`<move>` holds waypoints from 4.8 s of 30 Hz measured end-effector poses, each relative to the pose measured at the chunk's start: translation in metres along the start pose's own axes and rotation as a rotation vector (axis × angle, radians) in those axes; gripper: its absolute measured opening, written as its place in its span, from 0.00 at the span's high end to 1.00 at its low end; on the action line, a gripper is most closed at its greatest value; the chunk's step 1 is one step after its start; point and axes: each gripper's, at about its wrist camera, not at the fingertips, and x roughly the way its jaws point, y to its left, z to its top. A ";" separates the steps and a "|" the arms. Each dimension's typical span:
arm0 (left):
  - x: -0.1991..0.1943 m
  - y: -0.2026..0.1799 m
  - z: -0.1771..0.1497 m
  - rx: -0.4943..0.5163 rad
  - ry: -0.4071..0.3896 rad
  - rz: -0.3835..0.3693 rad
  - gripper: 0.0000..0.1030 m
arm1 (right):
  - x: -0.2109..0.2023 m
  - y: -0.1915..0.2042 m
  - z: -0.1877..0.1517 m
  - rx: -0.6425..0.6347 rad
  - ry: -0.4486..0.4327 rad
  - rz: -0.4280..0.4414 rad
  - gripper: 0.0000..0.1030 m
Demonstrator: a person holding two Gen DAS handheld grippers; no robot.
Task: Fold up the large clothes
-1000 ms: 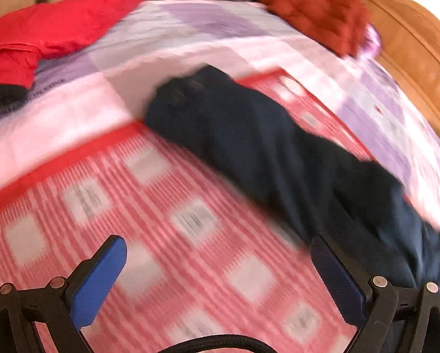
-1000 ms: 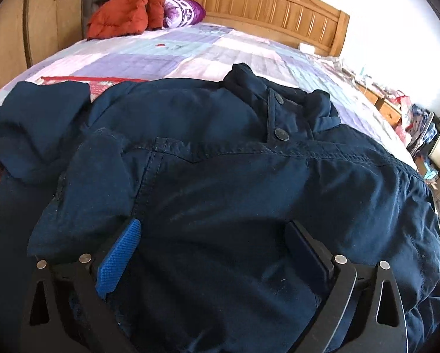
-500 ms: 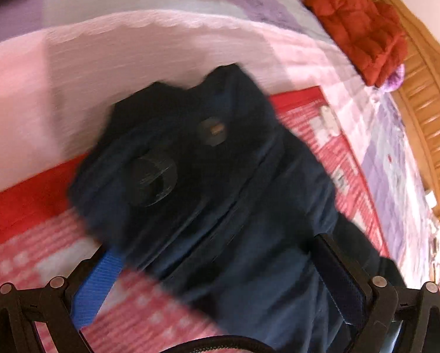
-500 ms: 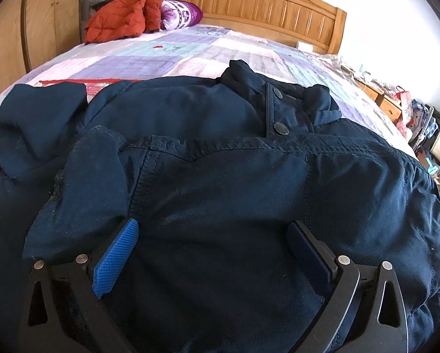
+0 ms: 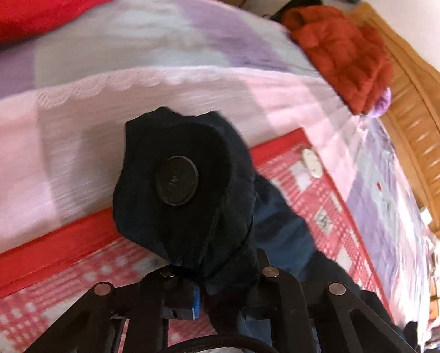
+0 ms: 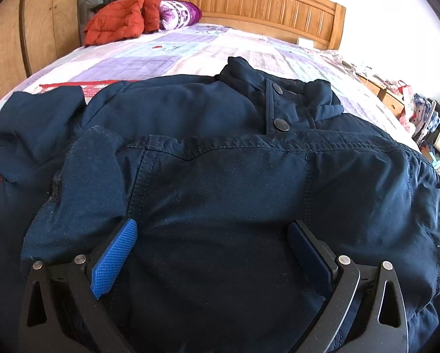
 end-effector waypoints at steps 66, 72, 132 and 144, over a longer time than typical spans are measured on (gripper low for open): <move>-0.142 -0.471 -0.577 1.259 0.287 -0.644 0.26 | -0.198 -0.303 -0.107 0.245 0.043 -0.038 0.02; -0.161 -0.418 -0.495 1.099 0.166 -0.523 0.24 | -0.174 -0.295 -0.053 0.297 0.015 0.026 0.02; -0.023 -0.309 -0.349 0.965 0.200 -0.086 0.00 | -0.046 -0.197 0.009 -0.071 0.053 -0.113 0.03; 0.004 -0.403 -0.380 1.067 0.195 -0.035 0.01 | -0.035 -0.126 0.068 -0.143 0.033 0.002 0.03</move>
